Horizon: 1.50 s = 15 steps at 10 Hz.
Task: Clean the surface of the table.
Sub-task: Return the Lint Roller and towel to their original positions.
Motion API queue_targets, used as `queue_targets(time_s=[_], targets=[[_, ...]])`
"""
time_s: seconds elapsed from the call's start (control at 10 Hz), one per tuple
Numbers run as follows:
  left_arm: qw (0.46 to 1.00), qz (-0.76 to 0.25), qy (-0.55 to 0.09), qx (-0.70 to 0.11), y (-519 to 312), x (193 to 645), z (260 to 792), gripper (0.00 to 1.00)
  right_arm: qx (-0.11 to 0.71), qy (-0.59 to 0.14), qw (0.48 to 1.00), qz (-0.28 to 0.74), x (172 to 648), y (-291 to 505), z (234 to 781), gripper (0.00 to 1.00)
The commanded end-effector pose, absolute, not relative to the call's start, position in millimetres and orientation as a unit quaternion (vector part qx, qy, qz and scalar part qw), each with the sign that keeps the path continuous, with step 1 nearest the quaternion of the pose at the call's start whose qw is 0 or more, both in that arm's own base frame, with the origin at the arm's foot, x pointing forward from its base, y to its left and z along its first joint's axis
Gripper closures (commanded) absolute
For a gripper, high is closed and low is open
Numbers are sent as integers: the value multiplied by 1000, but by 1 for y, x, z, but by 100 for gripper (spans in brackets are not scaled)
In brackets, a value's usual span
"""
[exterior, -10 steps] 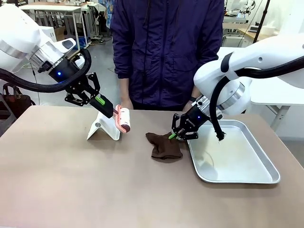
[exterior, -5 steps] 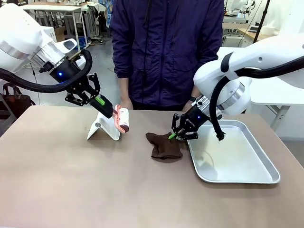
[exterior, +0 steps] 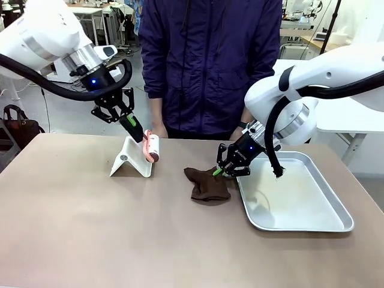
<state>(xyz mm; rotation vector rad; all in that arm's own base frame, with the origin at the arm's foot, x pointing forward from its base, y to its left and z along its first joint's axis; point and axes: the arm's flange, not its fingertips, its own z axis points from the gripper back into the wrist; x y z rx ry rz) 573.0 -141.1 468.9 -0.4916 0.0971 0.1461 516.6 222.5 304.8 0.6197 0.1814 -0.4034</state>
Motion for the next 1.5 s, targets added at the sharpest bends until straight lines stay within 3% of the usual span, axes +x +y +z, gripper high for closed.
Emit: queue_targets(time_s=[0.0,1.4], targets=[[971,87,71,-209,-152,584,469,78,307,87,927,-198,516,223,307,91],[980,75,89,-161,-144,593,429,78,307,87,927,-198,516,223,307,91]])
